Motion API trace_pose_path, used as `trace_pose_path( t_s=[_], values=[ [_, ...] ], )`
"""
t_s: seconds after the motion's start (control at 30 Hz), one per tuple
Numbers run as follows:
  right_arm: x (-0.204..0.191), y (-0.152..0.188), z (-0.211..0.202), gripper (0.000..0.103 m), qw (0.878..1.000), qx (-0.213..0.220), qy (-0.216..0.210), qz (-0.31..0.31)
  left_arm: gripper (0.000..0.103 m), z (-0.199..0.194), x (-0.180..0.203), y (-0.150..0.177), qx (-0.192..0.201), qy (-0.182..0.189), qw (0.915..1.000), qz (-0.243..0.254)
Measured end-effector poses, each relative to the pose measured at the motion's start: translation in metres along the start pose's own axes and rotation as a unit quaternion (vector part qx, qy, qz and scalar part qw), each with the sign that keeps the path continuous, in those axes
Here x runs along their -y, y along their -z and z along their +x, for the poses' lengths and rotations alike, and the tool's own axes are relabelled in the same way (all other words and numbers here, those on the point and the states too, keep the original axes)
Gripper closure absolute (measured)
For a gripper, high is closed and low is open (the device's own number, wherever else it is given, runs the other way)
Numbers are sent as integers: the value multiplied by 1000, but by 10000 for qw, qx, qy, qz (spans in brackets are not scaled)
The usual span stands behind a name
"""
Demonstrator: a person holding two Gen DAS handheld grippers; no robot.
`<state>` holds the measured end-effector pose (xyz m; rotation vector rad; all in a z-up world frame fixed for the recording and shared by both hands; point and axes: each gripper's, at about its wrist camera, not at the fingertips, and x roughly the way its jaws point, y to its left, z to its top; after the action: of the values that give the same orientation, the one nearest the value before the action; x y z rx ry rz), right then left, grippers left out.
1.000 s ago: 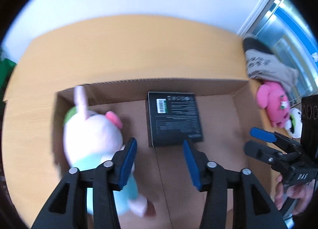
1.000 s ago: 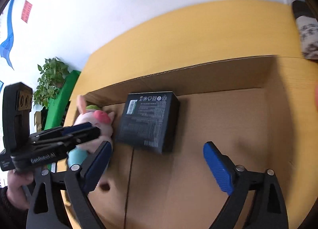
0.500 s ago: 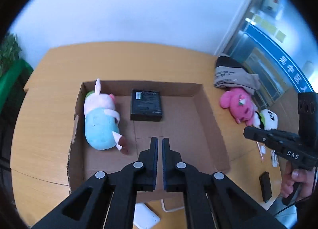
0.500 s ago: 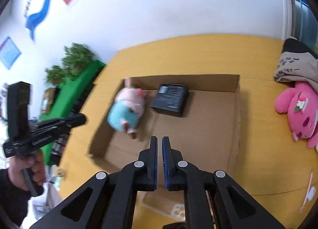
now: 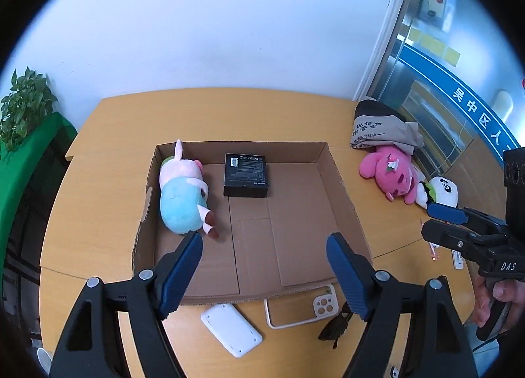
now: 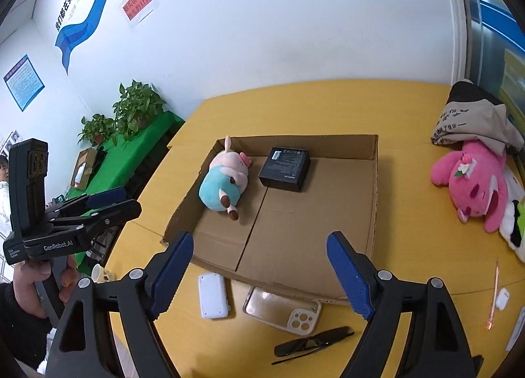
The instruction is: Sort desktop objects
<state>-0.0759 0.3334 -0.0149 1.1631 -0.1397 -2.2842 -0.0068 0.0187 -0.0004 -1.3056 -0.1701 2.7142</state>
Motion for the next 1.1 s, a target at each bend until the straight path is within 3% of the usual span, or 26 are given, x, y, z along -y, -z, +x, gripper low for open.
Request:
trace_pose_path(
  t_s=[0.53,1.1],
  values=[
    [-3,25,3,16,9995,-211,-181,172,25,-7,-3,33,-238,-36,9996,-146],
    [-7,28,16,16,9990,-317,-256,172,25,5,-5,41,-440,27,9988,-201]
  ],
)
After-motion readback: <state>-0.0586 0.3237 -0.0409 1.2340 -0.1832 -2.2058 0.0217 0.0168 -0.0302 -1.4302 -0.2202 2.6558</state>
